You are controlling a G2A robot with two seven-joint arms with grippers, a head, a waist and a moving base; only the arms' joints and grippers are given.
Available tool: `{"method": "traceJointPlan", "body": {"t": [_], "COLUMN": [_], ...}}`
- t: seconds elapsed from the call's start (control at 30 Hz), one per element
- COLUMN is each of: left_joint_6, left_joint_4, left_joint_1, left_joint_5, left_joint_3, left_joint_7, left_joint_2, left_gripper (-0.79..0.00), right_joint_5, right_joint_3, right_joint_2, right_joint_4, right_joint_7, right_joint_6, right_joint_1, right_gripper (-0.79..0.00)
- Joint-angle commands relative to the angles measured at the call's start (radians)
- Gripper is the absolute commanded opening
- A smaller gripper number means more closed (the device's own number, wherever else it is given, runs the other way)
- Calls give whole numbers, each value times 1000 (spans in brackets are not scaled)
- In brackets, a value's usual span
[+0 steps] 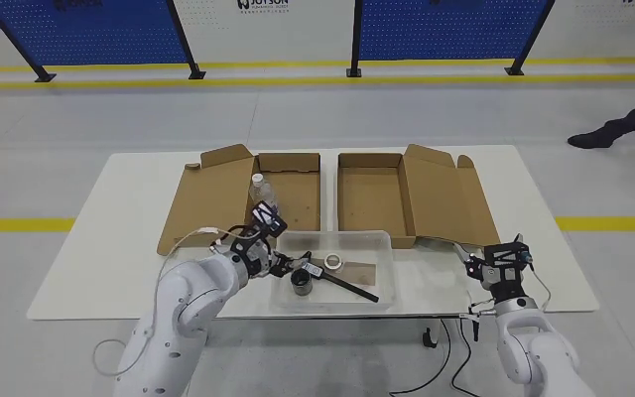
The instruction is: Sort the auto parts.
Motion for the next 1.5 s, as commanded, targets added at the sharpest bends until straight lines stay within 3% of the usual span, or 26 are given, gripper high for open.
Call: {"method": "traceJointPlan", "body": {"t": [0.0,0.23,0.73,1.0,1.17,1.23,1.27,1.33,1.47], "left_joint_6": [-36,-144,-117,-135,-106,-102,-98,-97,-98], "left_joint_4": [11,29,38,129,211,248,265,292,338], "left_joint_1": [-10,-46,-50,-203,-303,-332,-347,-371,-407], "left_joint_5": [-28,-113,-114,-284,-281,-296,-292,-300,-330], "left_joint_3": [12,57,53,115,221,257,274,308,354], "left_joint_7": [-59,-178,-159,-337,-366,-370,-373,-375,-373], "left_joint_2": [4,16,19,26,48,57,63,71,87], "left_gripper": [0,0,0,0,0,-105,-120,-265,-369], "right_joint_5": [0,0,0,0,0,0,0,0,0], "right_joint_3": [0,0,0,0,0,0,0,0,0], "right_joint_2": [0,0,0,0,0,0,0,0,0], "right_joint_4": [0,0,0,0,0,0,0,0,0], "right_joint_7": [0,0,0,0,0,0,0,0,0], "right_joint_6": [0,0,0,0,0,0,0,0,0], "right_joint_1": [0,0,0,0,0,0,0,0,0], "right_gripper": [0,0,0,0,0,0,0,0,0]}}
